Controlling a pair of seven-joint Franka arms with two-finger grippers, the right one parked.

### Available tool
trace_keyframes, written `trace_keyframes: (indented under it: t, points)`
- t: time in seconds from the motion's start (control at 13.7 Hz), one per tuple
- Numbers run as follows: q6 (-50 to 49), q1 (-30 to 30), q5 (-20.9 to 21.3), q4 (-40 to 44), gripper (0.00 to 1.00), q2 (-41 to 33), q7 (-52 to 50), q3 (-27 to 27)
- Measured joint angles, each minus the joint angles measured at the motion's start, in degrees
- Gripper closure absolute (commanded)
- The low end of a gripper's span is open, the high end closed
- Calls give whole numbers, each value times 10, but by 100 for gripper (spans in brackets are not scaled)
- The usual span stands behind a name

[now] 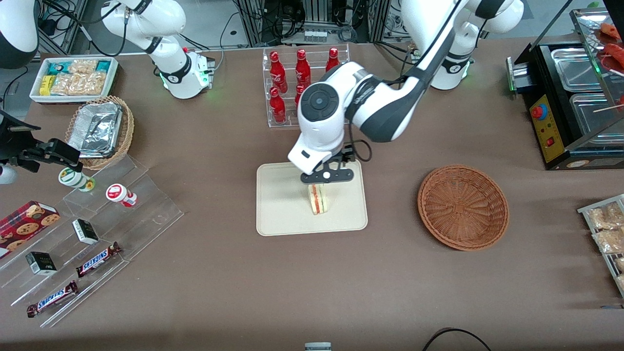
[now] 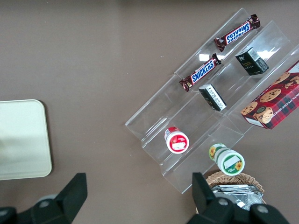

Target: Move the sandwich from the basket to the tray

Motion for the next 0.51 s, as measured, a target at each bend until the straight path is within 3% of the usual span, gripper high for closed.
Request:
trace_keyframes:
  t: [0.51]
  points:
    - [-94,103,10,-24,0,-64,152,9]
